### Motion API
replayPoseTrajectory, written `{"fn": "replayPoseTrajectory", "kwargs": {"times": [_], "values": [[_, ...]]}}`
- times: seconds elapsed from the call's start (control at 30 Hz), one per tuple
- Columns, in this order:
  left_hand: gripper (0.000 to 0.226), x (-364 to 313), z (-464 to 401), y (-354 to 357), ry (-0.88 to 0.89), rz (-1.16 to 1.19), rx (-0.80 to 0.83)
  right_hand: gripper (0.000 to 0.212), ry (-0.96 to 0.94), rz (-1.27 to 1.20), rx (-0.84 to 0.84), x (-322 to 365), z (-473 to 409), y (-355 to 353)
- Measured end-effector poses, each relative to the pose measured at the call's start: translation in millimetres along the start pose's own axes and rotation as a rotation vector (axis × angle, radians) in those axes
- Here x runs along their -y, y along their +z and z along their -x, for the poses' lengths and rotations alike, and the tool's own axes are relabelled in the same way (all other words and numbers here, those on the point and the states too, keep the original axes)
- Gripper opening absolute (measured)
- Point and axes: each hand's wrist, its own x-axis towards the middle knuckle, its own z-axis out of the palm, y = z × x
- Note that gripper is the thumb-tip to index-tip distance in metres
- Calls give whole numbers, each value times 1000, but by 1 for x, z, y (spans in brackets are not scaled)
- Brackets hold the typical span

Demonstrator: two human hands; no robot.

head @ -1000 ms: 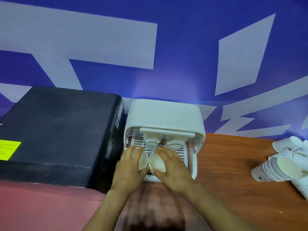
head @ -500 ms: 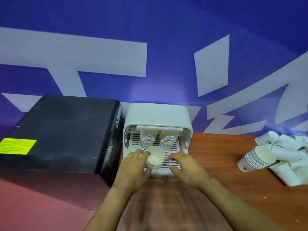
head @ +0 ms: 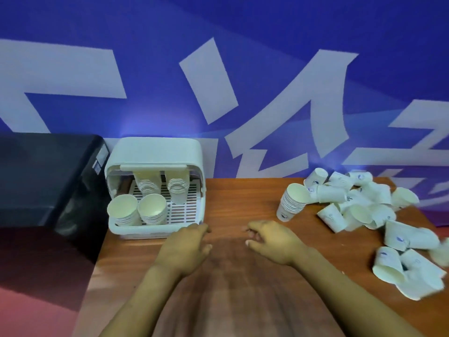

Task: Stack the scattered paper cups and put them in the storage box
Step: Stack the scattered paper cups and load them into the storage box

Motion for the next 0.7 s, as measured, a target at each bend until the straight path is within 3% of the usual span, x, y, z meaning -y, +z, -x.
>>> {"fn": "replayPoseTrajectory", "kwargs": {"times": [0.33,0.5,0.7], "values": [[37,-186,-36,94,34,64,106,26,107,-41,26,-175,102,-33],[34,-213,-56,102,15,80,117,28,151,-59,1,-208,103,-49],[36,-227,-105,92,6,213,10,32,197,8,-39,-228,100,-57]]}}
